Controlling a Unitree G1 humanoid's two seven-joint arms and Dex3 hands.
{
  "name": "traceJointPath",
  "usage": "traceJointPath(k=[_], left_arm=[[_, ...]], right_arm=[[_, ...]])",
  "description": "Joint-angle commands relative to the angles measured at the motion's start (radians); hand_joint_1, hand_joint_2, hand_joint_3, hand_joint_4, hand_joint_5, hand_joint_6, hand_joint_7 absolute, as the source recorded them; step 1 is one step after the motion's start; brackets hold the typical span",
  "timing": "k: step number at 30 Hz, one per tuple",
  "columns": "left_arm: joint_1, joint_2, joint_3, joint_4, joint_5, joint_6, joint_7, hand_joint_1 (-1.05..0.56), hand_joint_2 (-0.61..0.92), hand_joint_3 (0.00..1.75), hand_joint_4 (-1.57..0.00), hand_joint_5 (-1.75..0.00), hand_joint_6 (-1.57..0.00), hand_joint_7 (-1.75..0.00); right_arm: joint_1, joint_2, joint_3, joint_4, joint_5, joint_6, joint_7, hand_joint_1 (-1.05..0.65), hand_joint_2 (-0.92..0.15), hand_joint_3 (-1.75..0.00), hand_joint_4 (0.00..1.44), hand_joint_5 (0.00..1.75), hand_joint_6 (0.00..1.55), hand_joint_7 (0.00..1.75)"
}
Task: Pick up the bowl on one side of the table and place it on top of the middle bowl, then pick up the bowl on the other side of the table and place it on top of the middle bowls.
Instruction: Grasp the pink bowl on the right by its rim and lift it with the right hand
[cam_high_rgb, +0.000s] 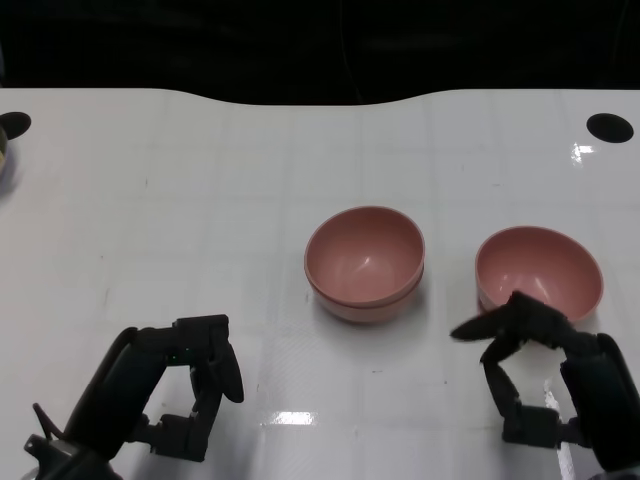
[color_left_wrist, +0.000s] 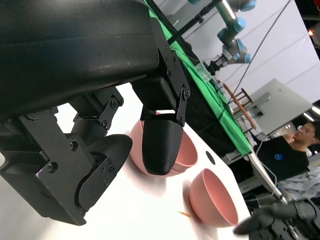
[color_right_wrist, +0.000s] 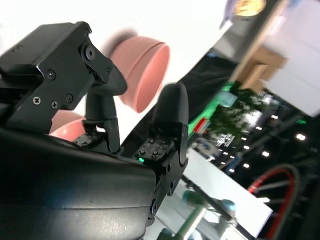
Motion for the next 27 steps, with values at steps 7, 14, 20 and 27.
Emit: traceJointPath(k=[7, 14, 20, 27], left_arm=[[0.002, -0.006, 0.034, 0.005, -0.015, -0.015, -0.042, 0.05, 0.23, 1.63, -0.96, -1.75, -0.88, -1.58], [0.009, -0.013, 0.04, -0.015, -0.008, 0.004, -0.049, 0.06, 0.22, 1.64, -0.96, -1.75, -0.89, -1.57], [0.004, -0.02, 0.041, -0.005, -0.01, -0.006, -0.056, 0.06, 0.22, 1.64, -0.96, -1.74, -0.89, -1.55], [0.004, -0.023, 0.044, -0.002, 0.001, -0.017, -0.055, 0.03, 0.21, 1.63, -0.96, -1.73, -0.89, -1.55]], right_arm=[[0.016, -0.037, -0.042, -0.178, -0.168, 0.263, -0.044, -0.25, -0.85, -0.06, 0.02, 1.01, 0.13, 0.56], [0.012, -0.082, -0.015, -0.274, -0.318, 0.466, -0.007, -0.41, -0.84, -0.01, 0.01, 0.88, 0.11, 0.45], [-0.044, -0.121, 0.044, -0.299, -0.469, 0.647, 0.076, -0.46, -0.85, 0.0, 0.01, 0.8, 0.17, 0.33], [-0.149, -0.172, 0.123, -0.168, -0.578, 0.752, 0.09, -0.44, -0.83, 0.0, 0.18, 0.64, 0.35, 0.13]])
